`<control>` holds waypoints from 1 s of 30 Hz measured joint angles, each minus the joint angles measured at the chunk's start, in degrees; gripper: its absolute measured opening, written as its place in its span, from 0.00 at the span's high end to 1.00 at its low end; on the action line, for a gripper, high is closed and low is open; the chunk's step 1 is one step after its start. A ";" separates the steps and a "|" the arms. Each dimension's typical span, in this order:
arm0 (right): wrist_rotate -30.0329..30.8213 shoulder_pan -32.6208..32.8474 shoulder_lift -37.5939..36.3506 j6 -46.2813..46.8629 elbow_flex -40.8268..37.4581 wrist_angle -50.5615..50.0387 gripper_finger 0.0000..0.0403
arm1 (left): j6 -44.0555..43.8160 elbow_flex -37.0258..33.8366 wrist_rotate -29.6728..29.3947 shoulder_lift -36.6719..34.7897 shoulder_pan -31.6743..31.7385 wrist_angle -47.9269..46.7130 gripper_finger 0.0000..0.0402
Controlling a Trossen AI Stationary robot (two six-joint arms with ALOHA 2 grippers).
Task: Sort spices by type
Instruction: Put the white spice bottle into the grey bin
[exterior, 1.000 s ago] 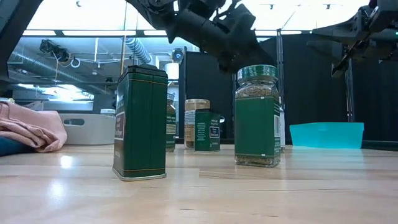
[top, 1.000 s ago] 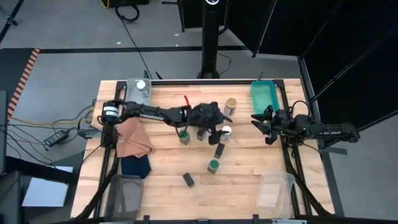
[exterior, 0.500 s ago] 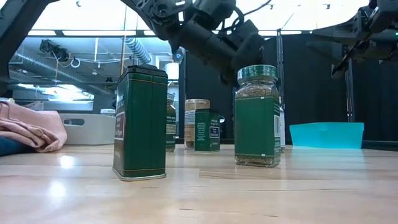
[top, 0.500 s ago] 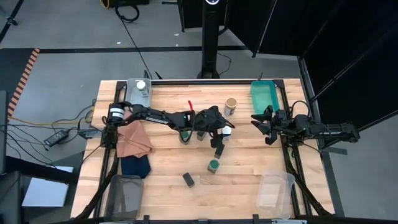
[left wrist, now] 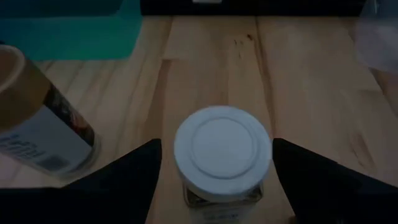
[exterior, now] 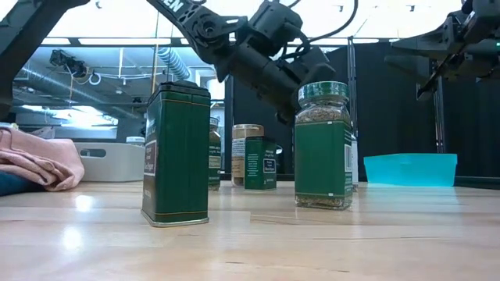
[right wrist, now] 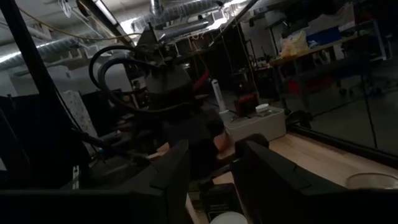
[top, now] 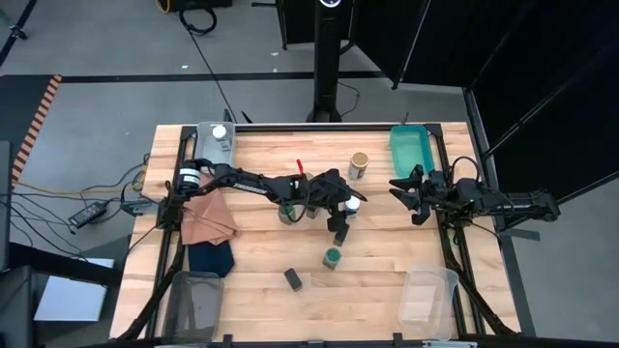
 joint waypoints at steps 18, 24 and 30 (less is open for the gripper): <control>-0.09 0.00 0.02 0.00 0.00 0.00 0.60 | -0.32 0.00 -1.05 0.37 0.11 0.23 0.54; -0.10 0.00 0.01 0.00 0.00 0.02 0.60 | -3.53 0.01 -2.14 0.37 0.11 0.31 0.54; -0.09 0.00 0.00 0.00 0.00 0.02 0.60 | -6.57 2.68 -4.87 0.31 0.25 -0.86 0.54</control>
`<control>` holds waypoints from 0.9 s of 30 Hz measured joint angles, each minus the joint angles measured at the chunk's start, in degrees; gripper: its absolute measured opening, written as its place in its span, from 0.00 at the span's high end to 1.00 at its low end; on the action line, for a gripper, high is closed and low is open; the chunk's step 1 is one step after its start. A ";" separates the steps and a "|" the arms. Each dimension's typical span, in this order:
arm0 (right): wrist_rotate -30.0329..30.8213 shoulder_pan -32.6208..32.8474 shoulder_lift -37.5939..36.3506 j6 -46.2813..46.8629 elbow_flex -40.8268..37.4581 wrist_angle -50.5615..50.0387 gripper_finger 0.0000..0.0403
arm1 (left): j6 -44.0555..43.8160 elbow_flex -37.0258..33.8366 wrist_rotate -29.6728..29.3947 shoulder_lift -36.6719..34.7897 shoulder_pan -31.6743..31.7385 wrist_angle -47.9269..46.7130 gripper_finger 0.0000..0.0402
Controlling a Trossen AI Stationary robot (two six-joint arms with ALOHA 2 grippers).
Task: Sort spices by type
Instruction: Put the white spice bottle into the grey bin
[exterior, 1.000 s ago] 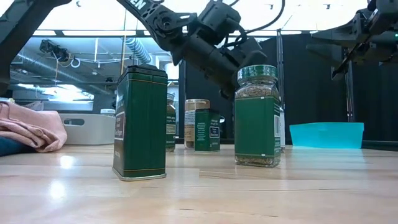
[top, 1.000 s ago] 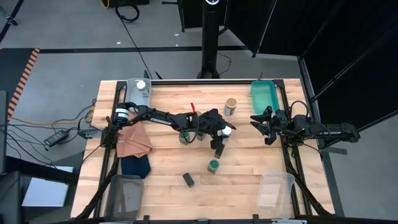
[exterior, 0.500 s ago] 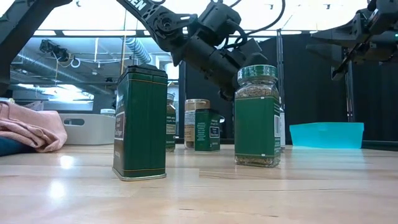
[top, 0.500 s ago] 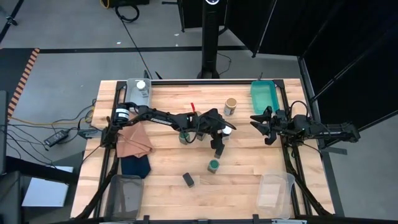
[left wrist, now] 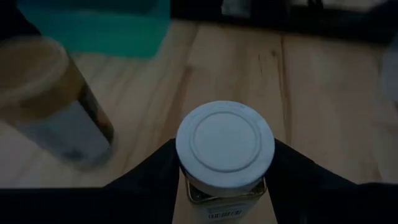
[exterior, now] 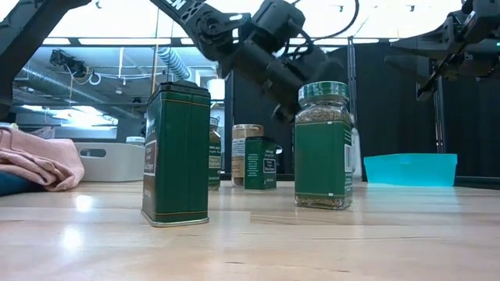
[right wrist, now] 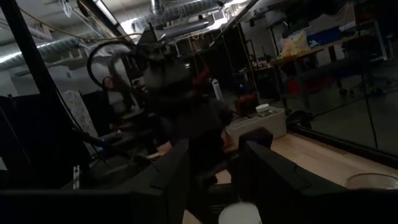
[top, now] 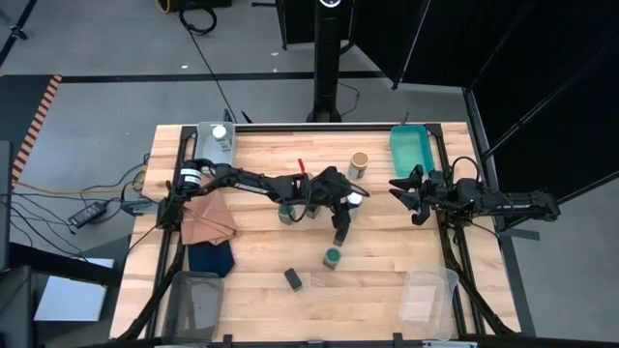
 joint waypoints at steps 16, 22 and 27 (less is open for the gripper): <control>0.01 0.00 0.02 -0.02 0.00 0.00 0.60 | -2.45 21.64 -7.88 -0.21 2.94 -26.42 0.54; 0.02 0.00 0.08 -0.02 0.00 0.04 0.60 | -0.19 26.34 -12.44 -3.68 4.99 -35.23 0.54; 0.02 0.00 0.24 -0.02 0.00 -0.02 0.60 | 0.19 26.42 -15.44 -9.29 7.29 -37.94 0.54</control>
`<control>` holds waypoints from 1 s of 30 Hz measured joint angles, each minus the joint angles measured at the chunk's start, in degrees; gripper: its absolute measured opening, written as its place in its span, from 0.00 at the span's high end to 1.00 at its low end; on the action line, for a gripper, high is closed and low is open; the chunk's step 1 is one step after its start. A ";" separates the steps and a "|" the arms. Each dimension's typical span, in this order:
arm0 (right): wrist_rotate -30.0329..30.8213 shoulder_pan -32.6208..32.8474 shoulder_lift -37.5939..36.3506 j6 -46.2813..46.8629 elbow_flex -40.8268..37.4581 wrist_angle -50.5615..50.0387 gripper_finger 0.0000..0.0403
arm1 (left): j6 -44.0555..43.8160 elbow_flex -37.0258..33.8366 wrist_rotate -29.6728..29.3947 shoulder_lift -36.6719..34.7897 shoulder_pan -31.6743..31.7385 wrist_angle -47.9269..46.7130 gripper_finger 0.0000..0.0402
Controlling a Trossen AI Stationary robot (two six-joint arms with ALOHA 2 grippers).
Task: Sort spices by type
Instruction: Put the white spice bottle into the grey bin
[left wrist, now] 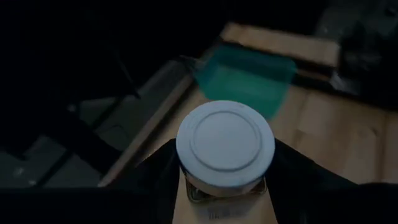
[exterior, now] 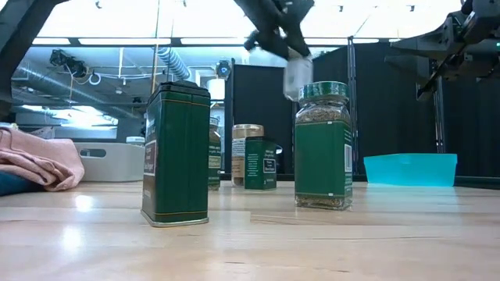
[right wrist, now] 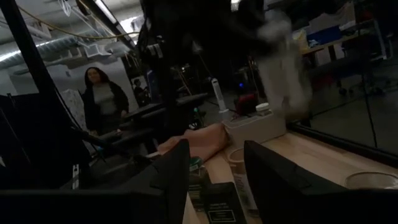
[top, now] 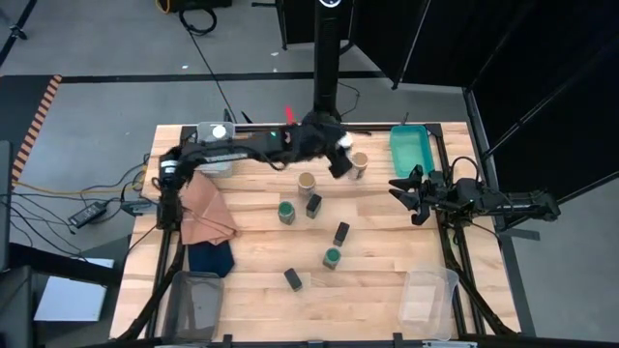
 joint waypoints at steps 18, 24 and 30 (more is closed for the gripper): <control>0.02 0.01 0.00 -0.04 0.00 0.04 0.60 | -15.26 -18.93 -26.46 -24.77 4.61 -14.97 0.54; 0.00 0.02 0.00 -0.02 0.00 0.02 0.60 | -31.62 -37.47 -31.26 -38.32 3.99 -14.96 0.52; 0.00 0.01 0.00 -0.02 0.00 0.02 0.60 | -45.69 -51.30 -33.08 -46.79 3.71 -14.57 0.53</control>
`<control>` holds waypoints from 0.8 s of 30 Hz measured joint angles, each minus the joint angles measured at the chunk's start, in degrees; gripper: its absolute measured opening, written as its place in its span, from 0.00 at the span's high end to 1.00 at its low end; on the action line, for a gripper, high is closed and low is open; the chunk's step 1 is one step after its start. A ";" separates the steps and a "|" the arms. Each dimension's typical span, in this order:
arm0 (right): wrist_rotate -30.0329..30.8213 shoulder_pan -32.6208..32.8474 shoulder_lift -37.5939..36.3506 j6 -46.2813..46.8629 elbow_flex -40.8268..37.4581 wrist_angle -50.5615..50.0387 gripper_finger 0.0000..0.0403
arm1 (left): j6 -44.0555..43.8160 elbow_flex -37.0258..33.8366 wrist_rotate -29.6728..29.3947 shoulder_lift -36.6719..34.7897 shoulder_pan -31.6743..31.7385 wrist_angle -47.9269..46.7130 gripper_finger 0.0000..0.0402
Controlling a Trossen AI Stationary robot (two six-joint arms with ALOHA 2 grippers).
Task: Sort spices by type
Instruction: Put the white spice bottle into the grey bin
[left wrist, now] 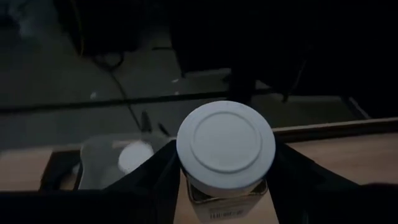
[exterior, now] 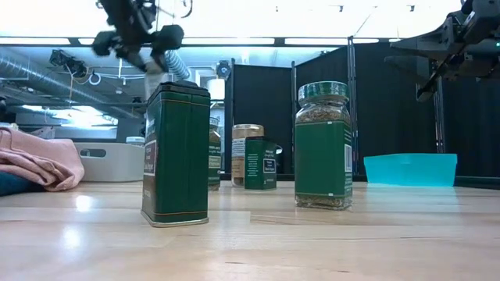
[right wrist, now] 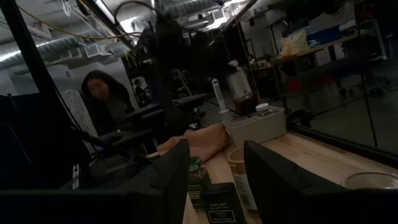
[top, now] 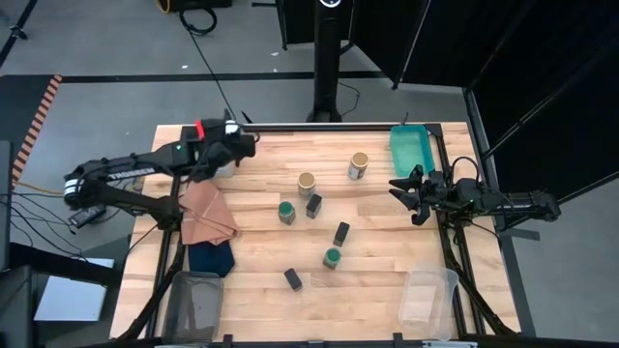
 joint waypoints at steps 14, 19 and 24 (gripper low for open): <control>0.02 -0.01 0.00 0.02 0.00 0.00 0.60 | -23.87 -8.73 -4.34 0.57 3.47 -8.74 0.53; 0.14 -0.01 0.00 0.02 0.00 0.00 0.60 | -26.24 -8.75 -4.71 0.57 4.65 -11.05 0.53; 1.57 -0.01 0.00 0.02 0.00 -0.01 0.60 | -25.52 -8.75 -5.22 2.12 5.38 -11.69 0.53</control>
